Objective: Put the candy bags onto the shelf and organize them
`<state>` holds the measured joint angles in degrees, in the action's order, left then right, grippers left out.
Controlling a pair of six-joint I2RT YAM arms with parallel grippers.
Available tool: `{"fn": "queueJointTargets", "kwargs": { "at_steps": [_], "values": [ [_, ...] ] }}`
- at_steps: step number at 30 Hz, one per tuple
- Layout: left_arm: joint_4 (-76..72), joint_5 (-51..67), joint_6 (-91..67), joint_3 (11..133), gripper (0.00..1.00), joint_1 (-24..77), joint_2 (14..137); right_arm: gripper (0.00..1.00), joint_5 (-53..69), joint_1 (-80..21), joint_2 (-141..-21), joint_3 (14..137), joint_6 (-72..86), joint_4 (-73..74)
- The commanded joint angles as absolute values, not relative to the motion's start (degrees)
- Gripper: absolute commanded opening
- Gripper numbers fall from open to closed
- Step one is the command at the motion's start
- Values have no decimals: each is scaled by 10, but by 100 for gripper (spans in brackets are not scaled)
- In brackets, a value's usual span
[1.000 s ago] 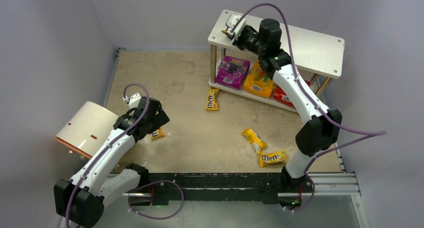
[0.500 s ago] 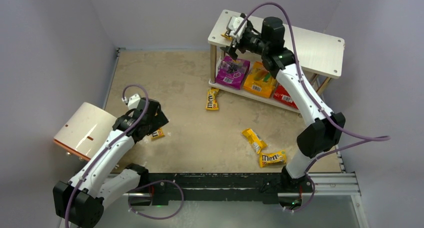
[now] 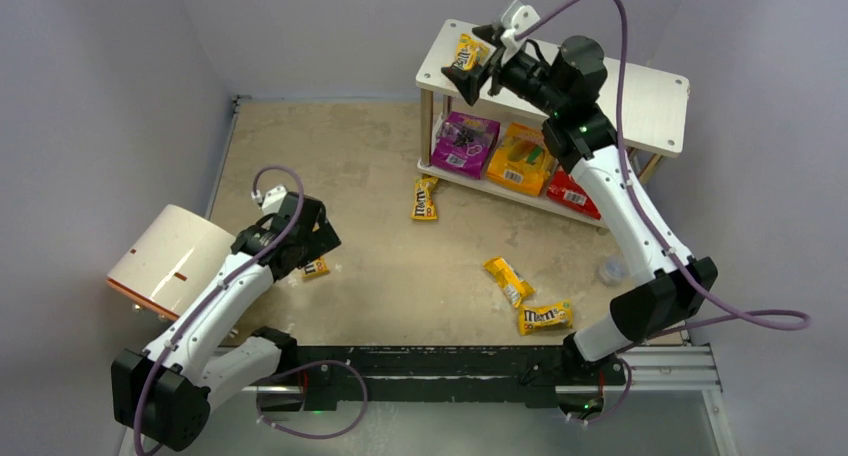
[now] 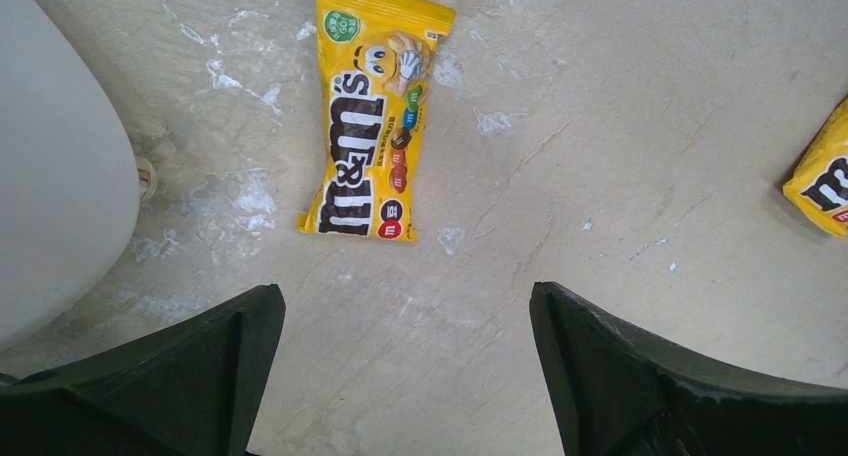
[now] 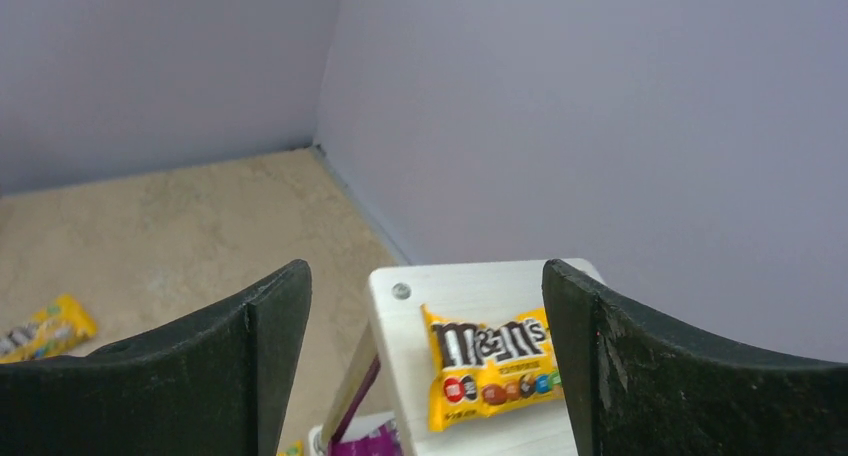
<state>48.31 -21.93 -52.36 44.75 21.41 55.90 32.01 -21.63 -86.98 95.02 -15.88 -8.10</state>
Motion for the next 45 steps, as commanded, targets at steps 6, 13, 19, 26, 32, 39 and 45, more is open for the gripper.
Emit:
{"fn": "queueJointTargets", "kwargs": {
  "at_steps": [6,13,19,26,32,39,45],
  "values": [
    [468,-226,-509,482,100,213,596,83,216,-205,-984,1088,-40,-8],
    [469,-233,-513,480,100,212,618,56,250,-186,-1032,1107,-5,16],
    [474,-239,-514,484,100,210,640,56,272,-176,-1044,1096,17,21],
    [482,-248,-522,480,100,207,639,74,265,-171,-1043,1083,36,31],
    [491,-264,-534,484,100,207,648,89,253,-169,-1040,1119,53,37],
    [433,-260,-526,487,97,207,677,99,201,-170,-970,1125,67,-54],
    [424,-308,-535,514,86,202,725,99,173,-170,-828,947,77,-124]
  ]
}}
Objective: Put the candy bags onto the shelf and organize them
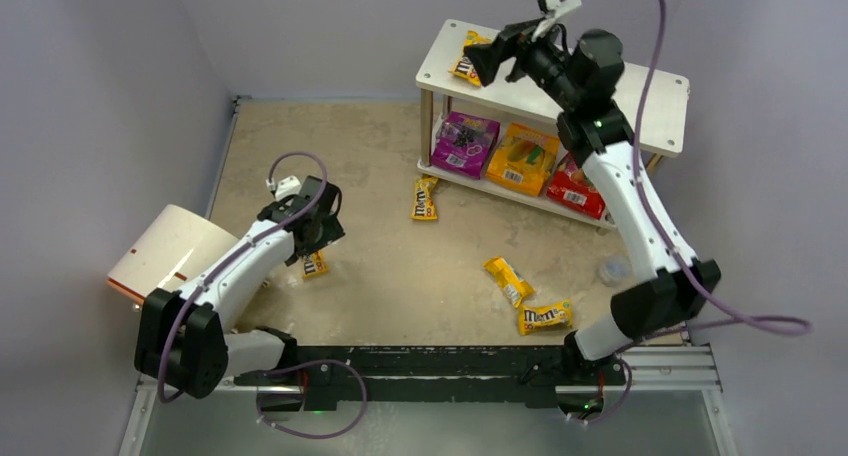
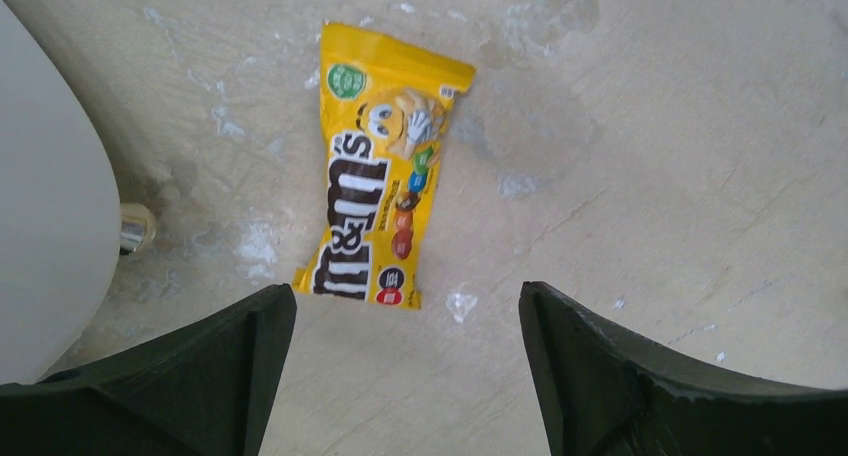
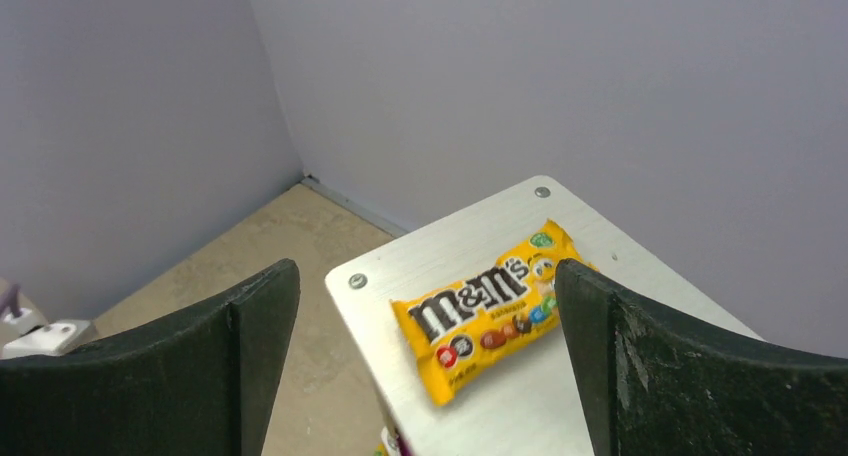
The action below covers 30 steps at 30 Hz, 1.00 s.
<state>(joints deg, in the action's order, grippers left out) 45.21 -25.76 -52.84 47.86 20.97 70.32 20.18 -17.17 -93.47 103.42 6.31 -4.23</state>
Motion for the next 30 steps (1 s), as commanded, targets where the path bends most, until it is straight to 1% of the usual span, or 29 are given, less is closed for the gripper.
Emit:
{"fn": "queueJointTargets", "kwargs": {
  "at_steps": [1,5,7,11,13,15,16,22,24,27,30],
  "values": [
    [423,-318,-534,515,85,198,733,99,162,-170,-798,904,76,-145],
    [392,-309,-522,500,74,168,752,99,88,-170,-682,757,74,-211],
    [367,-279,-508,490,72,147,765,99,76,-170,-632,705,81,-222],
    [336,-258,-496,481,69,132,799,99,96,-170,-545,607,109,-250],
    [323,-250,-488,479,66,132,815,99,100,-170,-520,578,124,-255],
    [318,-251,-491,474,60,132,828,99,100,-170,-503,556,132,-253],
    [315,-251,-490,471,59,132,833,99,95,-170,-497,545,139,-252],
    [308,-260,-499,448,58,132,847,99,83,-170,-497,517,166,-220],
    [304,-258,-499,441,55,132,851,99,83,-170,-500,515,171,-215],
    [306,-254,-506,439,44,132,860,99,81,-170,-500,507,177,-215],
    [306,-241,-501,443,28,132,864,99,79,-170,-499,504,176,-212]
  ]
}}
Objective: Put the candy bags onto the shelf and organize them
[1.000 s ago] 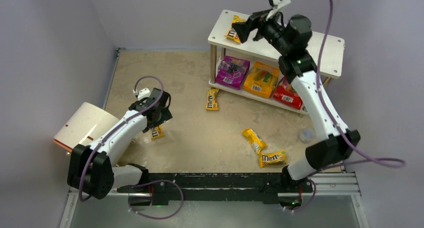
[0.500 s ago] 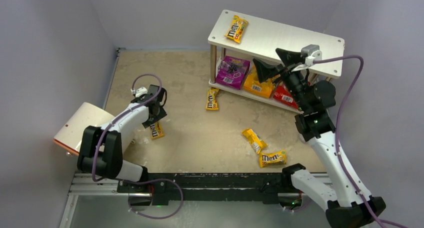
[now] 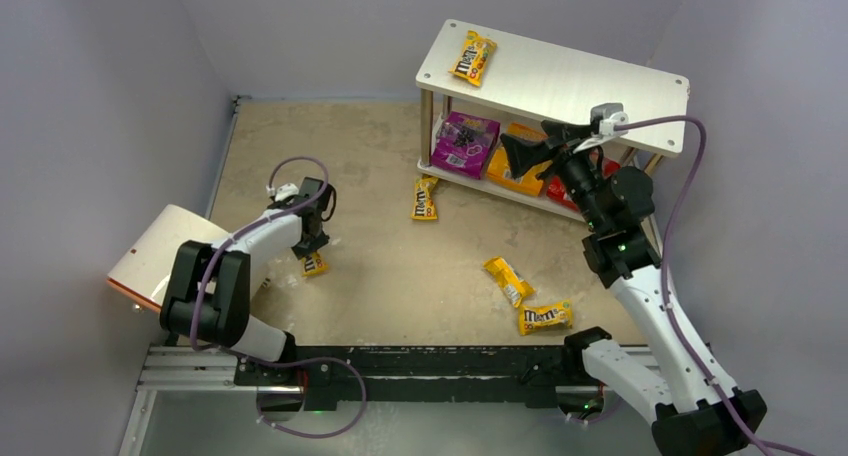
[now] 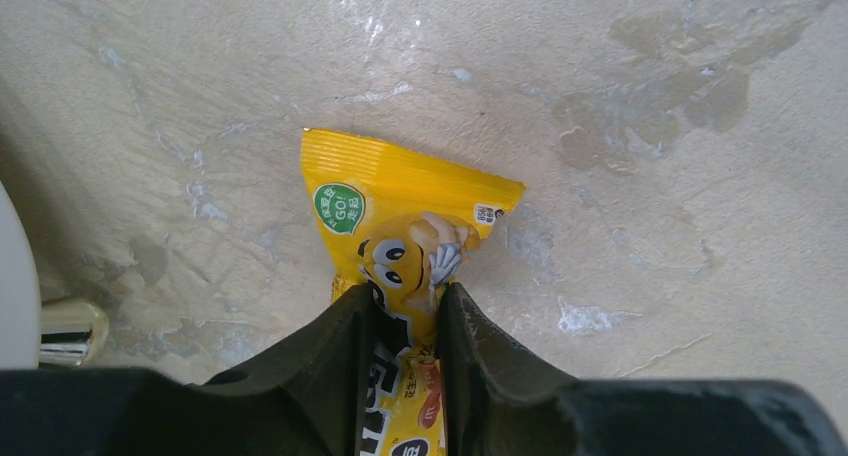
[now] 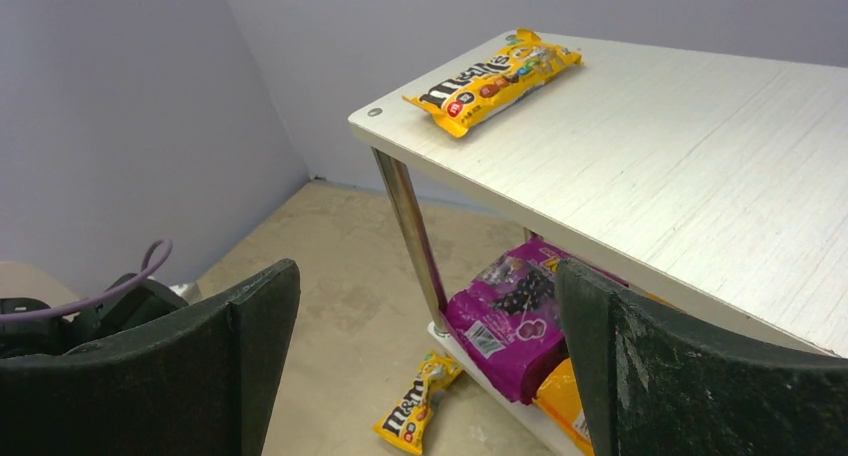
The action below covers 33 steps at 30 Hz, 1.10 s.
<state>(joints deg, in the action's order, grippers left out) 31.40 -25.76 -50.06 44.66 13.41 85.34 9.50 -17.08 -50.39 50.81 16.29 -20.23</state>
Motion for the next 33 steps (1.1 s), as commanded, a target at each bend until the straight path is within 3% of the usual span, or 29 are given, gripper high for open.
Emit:
{"fn": "queueJointTargets", "kwargs": {
  "at_steps": [1,5,9,11,16,21,27,33],
  "values": [
    [307,-238,-499,446,24,132,863,99,78,-170,-498,504,173,-211],
    [310,-198,-483,462,11,132,849,99,109,-170,-492,494,157,-219],
    [341,-110,-454,503,0,136,849,99,242,-172,-488,458,121,-298],
    [363,-55,-430,529,0,139,854,99,282,-205,-496,449,69,-318],
    [410,59,-409,558,0,140,845,99,140,-422,-523,426,-218,-274],
    [429,181,-407,567,0,147,850,99,140,-571,-598,414,-397,-260],
    [542,142,-405,634,0,188,888,99,105,-699,-767,518,-538,-159],
    [573,116,-424,651,0,210,885,97,57,-739,-903,584,-606,-157]
  ]
}}
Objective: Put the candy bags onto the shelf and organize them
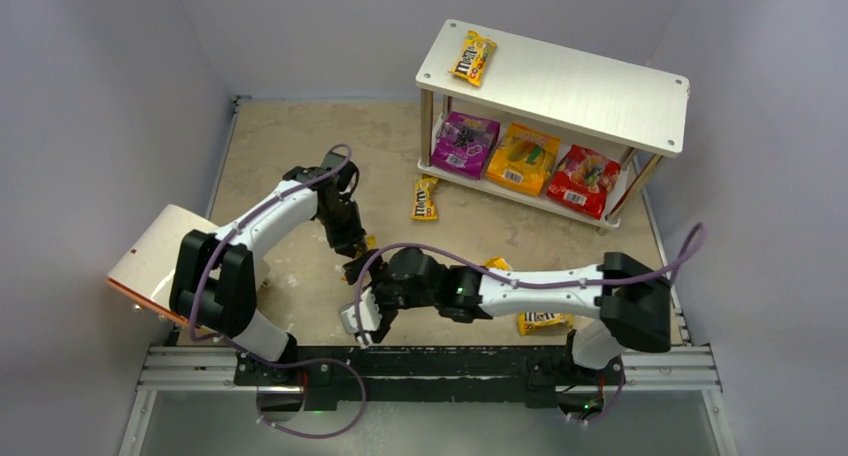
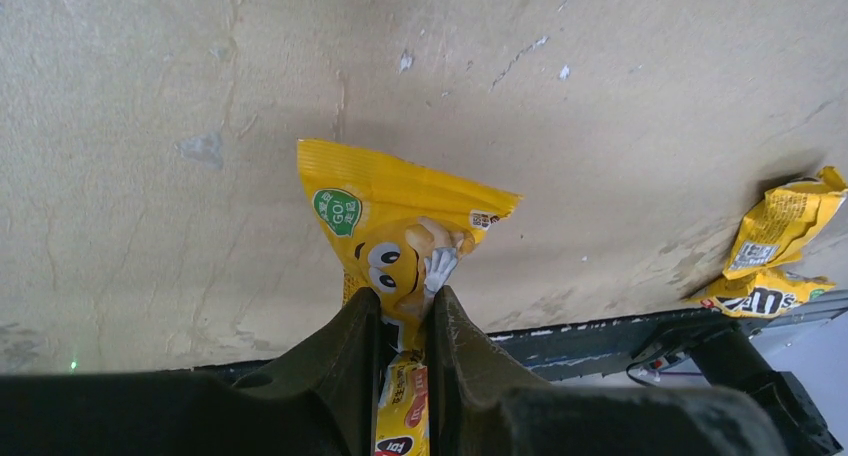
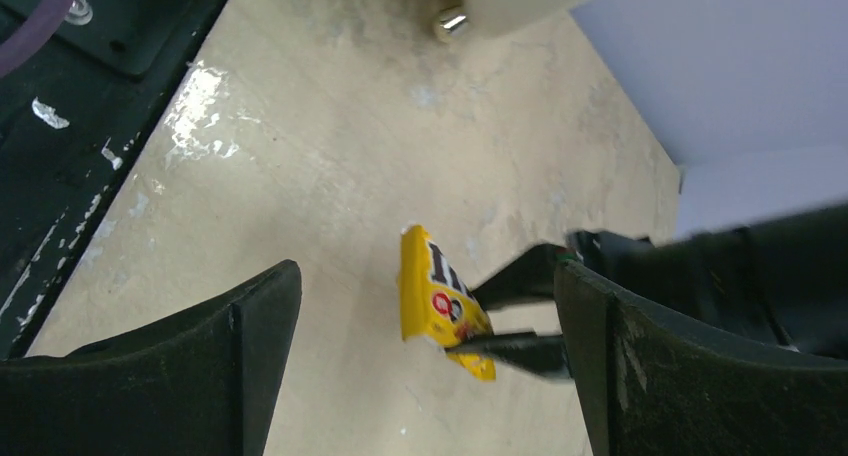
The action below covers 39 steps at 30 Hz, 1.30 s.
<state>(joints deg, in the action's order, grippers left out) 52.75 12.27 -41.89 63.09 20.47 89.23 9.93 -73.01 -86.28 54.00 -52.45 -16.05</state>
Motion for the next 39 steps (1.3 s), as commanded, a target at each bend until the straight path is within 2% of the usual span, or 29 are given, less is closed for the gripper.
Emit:
{"fn": "queueJointTargets", "kwargs": {
  "at_steps": [1,6,12,16,20,22,26,30,31,32,34,36,37,39],
  "values": [
    [573,119,-425,651,0,210,885,96,54,-739,-914,590,-607,-168],
    [573,128,-425,651,0,211,883,92,38,-739,-962,634,-630,-135],
    [573,131,-427,644,0,211,870,81,1,-739,-1007,669,-648,-97],
    [578,129,-422,647,0,211,870,79,-22,-739,-1029,692,-652,-71],
    [581,132,-418,649,0,211,868,72,-25,-739,-1045,711,-656,-47],
    [582,131,-417,649,0,211,867,65,-25,-739,-1056,723,-657,-34],
    [588,128,-414,650,0,211,862,33,-45,-739,-1074,740,-661,-18],
    [591,109,-409,656,1,211,859,18,-46,-739,-1068,742,-663,-14],
    [592,103,-407,658,6,212,858,15,-41,-739,-1062,738,-662,-16],
    [594,96,-405,661,17,211,856,12,-36,-738,-1053,733,-661,-20],
    [595,82,-400,668,49,211,854,7,-30,-737,-1030,715,-661,-39],
    [597,76,-389,676,68,211,853,4,-19,-734,-999,680,-660,-71],
    [598,74,-384,680,74,211,852,3,-11,-731,-981,664,-656,-86],
    [597,74,-373,685,78,211,850,0,12,-722,-941,630,-640,-122]
  ]
}}
